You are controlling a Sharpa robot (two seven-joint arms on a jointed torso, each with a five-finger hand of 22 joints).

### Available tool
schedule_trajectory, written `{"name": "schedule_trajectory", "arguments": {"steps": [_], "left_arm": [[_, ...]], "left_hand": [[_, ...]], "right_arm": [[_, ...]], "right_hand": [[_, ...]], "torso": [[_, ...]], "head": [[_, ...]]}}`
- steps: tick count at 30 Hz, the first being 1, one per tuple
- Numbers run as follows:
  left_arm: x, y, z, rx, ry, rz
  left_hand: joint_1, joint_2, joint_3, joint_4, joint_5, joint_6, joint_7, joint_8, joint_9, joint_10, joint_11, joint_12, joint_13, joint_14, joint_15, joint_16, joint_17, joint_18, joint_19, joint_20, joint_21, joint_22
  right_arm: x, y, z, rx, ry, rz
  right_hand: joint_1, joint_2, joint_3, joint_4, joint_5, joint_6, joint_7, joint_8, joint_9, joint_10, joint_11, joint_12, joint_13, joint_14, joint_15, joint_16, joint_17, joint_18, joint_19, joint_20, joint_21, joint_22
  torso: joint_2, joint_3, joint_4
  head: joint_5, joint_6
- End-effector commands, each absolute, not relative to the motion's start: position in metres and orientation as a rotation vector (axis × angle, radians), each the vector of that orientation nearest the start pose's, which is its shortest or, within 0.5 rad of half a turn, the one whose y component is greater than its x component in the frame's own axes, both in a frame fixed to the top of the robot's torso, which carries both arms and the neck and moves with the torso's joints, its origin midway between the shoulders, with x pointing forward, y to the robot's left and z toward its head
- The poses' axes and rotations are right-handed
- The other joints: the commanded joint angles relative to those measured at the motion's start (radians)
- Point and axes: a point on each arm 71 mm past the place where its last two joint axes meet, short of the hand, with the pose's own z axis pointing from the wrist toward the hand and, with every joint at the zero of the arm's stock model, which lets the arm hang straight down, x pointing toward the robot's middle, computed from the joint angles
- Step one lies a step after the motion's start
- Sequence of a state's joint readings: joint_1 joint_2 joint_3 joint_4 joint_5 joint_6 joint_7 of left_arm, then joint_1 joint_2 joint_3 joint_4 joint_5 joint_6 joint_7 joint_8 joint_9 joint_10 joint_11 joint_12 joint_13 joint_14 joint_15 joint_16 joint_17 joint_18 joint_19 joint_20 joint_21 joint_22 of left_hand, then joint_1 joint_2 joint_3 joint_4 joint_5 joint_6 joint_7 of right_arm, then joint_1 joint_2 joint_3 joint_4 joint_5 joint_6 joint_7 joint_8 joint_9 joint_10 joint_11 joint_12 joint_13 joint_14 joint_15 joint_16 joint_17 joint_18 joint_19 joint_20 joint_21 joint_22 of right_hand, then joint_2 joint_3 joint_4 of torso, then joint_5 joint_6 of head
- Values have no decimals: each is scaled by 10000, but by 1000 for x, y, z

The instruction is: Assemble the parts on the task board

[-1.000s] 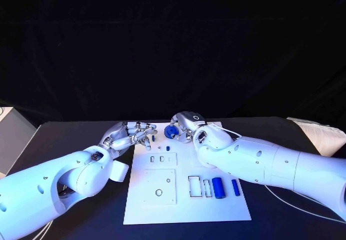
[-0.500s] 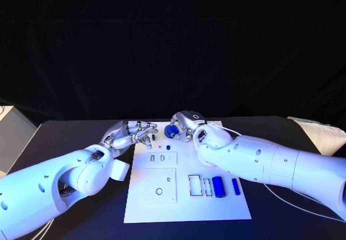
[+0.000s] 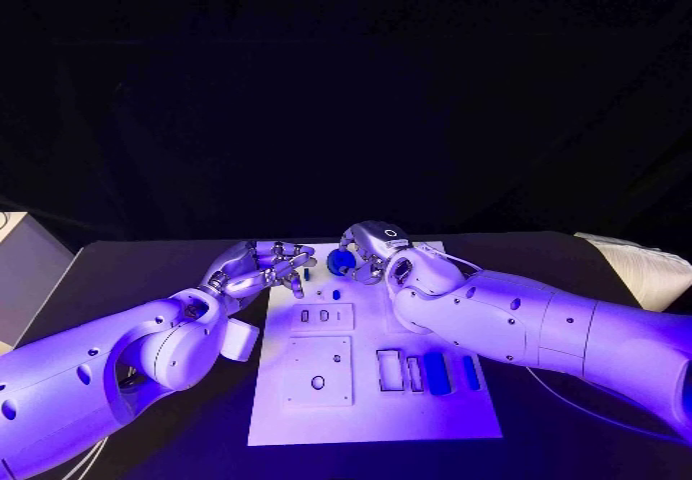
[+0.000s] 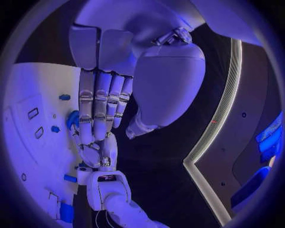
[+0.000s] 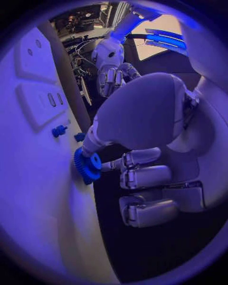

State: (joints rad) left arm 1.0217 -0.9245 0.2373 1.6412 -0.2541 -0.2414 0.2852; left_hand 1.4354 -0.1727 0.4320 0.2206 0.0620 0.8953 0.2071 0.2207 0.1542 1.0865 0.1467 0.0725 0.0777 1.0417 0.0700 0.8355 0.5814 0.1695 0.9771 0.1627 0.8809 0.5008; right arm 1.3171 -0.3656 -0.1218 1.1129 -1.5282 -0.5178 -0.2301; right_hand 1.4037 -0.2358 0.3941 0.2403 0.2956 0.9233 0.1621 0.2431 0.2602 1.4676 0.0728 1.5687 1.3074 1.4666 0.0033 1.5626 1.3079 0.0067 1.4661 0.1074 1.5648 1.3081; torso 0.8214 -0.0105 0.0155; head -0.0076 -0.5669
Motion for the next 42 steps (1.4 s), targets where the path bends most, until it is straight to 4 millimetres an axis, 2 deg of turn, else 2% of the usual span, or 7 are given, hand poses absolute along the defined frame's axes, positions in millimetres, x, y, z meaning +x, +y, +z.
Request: {"name": "schedule_trajectory", "arguments": {"steps": [1,12,17,28,42], "left_arm": [[469,213,-149,-9287,14519,-16351],[469,213,-149,-9292,14521,-16322],[468,213,-149,-9293,14528,-16318],[468,214,-149,-9298,14529,-16296],[468,214,-149,-9296,14531,-16297]], "left_hand": [[32,38,56,9,-41,-90,1,-16,10,-64,-26,-43,-9,-86,-2,33,-13,136,-41,-8,36,10],[32,38,56,9,-41,-90,1,-16,10,-64,-26,-43,-9,-86,-2,33,-13,136,-41,-8,36,10],[15,36,71,-4,-40,-95,3,-15,14,-75,-24,-37,-9,-94,0,41,-20,138,-78,-1,80,36],[15,36,71,-4,-40,-95,3,-15,14,-75,-24,-37,-9,-94,0,41,-20,138,-78,-1,80,36],[15,36,71,-4,-40,-95,3,-15,14,-75,-24,-37,-9,-94,0,41,-20,138,-78,-1,80,36]], "right_arm": [[550,-66,-164,-1983,14486,5731],[552,-66,-169,-1971,14743,5670],[552,-67,-170,-1991,14843,5670],[549,-68,-172,-2064,14967,5708],[549,-70,-174,-2094,15017,5675]], "right_hand": [[-115,-40,37,-30,-130,-175,51,-139,-72,1032,111,21,2634,961,29,11,2256,-67,1047,4,60,2627],[-196,-62,-10,-24,-250,-266,87,-236,-112,1032,148,21,2634,952,73,4,2219,-67,1047,45,60,2627],[-206,-54,-12,-18,-250,-266,88,-240,-113,1032,150,21,2634,949,77,1,2206,-67,1047,49,60,2627],[-214,35,40,-48,-129,-6,45,-146,-78,1032,122,21,2634,952,64,3,2222,-67,1047,63,60,2627],[-230,40,48,-59,-124,94,14,-104,-63,1032,101,21,2634,951,44,2,2216,-67,1047,52,60,2627]], "torso": [[5,-1,6],[4,-9,-2],[3,-2,5],[-3,10,-7],[5,3,-2]], "head": [[-6,2],[0,-32],[-11,-49],[8,-77],[13,-79]]}}
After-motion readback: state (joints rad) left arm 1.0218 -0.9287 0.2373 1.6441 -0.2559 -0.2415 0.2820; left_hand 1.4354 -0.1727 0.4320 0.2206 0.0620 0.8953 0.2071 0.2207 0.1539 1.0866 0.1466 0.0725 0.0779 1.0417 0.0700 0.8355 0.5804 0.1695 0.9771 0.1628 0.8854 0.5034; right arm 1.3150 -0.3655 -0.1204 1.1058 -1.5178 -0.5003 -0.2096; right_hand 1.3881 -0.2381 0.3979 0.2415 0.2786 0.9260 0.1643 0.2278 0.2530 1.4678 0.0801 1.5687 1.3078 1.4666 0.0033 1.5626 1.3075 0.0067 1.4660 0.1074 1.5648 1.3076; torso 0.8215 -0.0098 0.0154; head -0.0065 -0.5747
